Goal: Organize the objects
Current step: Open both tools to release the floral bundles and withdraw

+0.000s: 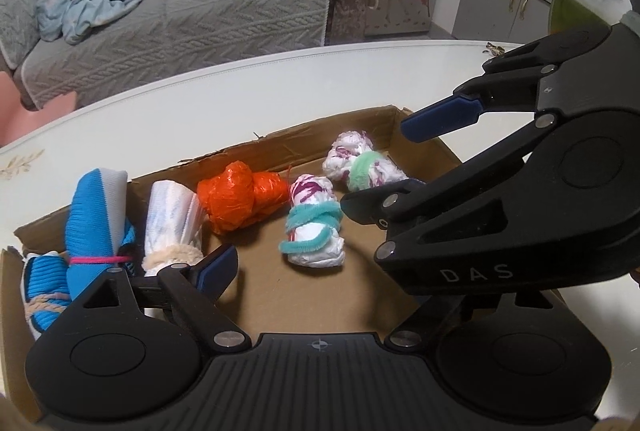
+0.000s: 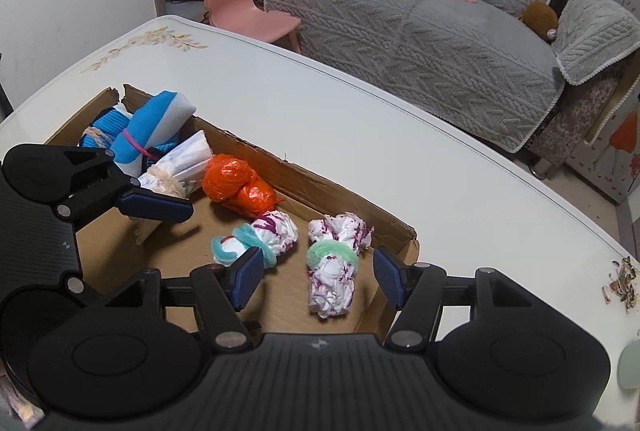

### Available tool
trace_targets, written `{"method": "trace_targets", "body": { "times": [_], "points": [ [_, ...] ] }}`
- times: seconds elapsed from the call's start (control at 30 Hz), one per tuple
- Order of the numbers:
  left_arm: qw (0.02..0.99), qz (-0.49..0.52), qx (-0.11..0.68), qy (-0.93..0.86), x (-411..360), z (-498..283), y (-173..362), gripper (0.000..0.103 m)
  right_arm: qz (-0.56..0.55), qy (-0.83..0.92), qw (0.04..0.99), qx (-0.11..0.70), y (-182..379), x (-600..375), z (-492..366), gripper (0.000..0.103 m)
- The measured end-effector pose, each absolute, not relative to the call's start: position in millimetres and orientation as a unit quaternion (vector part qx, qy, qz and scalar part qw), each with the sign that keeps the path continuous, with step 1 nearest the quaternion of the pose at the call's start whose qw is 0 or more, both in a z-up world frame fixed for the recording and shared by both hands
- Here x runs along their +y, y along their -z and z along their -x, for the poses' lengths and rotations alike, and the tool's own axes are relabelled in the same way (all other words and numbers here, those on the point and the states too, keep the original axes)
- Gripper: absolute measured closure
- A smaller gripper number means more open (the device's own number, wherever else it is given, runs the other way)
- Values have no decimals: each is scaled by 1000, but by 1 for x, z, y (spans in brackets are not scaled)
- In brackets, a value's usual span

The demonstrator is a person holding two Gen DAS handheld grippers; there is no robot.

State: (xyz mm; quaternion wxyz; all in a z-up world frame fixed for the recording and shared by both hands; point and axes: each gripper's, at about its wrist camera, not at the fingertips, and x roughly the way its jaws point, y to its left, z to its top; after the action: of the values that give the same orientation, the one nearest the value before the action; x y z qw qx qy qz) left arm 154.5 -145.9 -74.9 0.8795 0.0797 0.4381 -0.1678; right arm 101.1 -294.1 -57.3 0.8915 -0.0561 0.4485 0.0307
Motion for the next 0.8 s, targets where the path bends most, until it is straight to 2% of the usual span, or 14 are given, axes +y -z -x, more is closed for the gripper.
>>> {"method": "trace_targets", "body": {
  "times": [0.3, 0.4, 0.47, 0.57, 0.8],
  "points": [
    [882, -78, 436, 164, -133, -145, 66, 12, 63, -27, 892, 447, 52, -284, -96, 39],
    [885, -78, 431, 160, -125, -134, 58, 10, 67, -27, 894, 442, 46, -281, -91, 34],
    [888, -78, 426, 153, -115, -125, 52, 8, 71, -26, 896, 437, 41, -280, -84, 26],
    [895, -72, 415, 146, -98, -111, 41, 6, 78, -25, 900, 429, 32, -279, -73, 21],
    [917, -49, 375, 122, -51, -55, 17, 2, 74, -25, 915, 395, 11, -274, -28, 15]
  ]
}}
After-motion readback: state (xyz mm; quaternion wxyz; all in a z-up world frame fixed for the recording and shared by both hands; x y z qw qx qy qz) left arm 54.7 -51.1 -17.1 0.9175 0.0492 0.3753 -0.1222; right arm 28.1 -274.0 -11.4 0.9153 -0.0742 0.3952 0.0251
